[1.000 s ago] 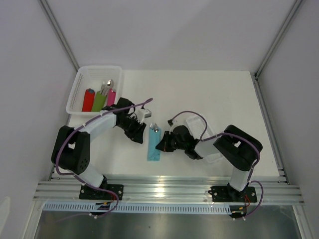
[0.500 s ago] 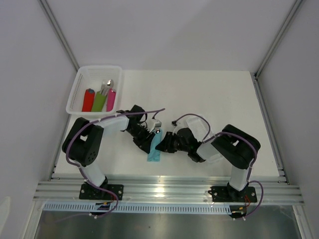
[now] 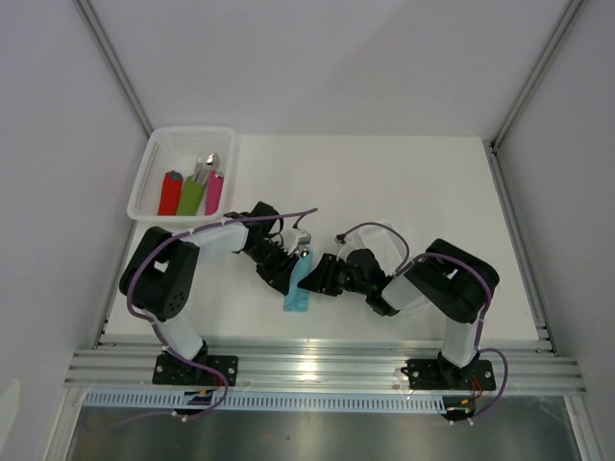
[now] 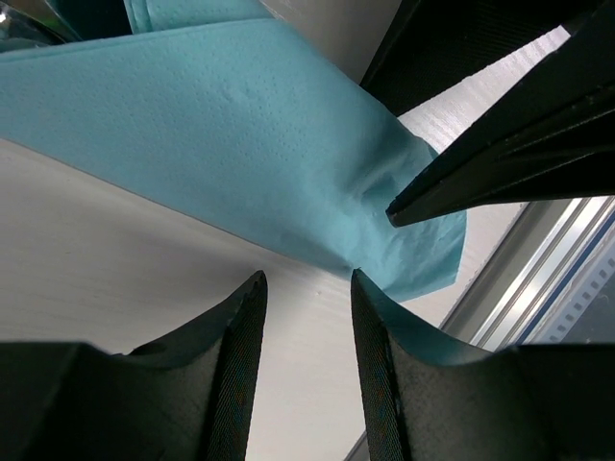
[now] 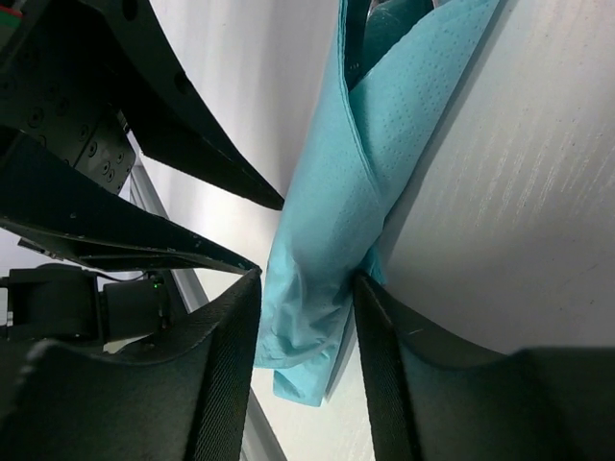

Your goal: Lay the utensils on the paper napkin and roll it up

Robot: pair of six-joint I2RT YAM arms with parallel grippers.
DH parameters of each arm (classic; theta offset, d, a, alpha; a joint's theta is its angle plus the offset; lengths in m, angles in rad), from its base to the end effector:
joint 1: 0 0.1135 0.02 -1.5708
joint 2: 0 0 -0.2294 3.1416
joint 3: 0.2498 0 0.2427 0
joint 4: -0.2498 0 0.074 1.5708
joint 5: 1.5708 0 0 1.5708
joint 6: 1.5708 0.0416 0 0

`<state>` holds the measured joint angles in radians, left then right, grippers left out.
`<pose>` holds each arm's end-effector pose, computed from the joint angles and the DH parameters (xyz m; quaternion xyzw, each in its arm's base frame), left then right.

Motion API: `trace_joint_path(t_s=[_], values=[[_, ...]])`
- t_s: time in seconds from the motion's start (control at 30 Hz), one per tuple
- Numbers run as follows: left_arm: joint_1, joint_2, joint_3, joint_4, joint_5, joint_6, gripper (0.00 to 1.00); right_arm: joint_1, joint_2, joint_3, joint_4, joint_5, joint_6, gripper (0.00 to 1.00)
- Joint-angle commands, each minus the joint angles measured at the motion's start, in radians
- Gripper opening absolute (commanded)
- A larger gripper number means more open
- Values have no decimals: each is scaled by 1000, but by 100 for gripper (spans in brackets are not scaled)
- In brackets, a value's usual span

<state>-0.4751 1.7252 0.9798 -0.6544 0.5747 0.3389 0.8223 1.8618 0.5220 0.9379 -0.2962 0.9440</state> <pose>0.2451 -0.1515 0.1174 0.4005 0.8679 -0.2873 0.0625 0.1972 0.2301 0.0736 -0.0311 0.8283 0.4998 0.2513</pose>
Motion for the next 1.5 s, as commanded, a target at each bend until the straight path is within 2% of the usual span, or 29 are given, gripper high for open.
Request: trace_joint_path(t_s=[0.0,0.27,0.37,0.57,0.83,1.03,1.37,1.47], values=[[-2,2,3,24,-16,6,44,1,43,-16,-85,22,-11,49],[-2,16,6,32,-6,9,44,1,117,4,-33,19,21,46],[-2,13,11,21,-1,18,44,0,131,1,-31,28,35,27],[-2,-88,17,-5,19,71,44,1,132,10,-28,28,38,21],[-54,-208,3,4,7,123,45,5,123,36,-39,42,38,20],[-141,-112,-10,13,-53,118,38,9,119,29,-36,51,50,21],[-246,-79,-55,62,-157,130,38,15,119,24,-24,80,70,22],[-258,-69,-56,70,-186,135,38,17,117,15,-14,85,81,26]])
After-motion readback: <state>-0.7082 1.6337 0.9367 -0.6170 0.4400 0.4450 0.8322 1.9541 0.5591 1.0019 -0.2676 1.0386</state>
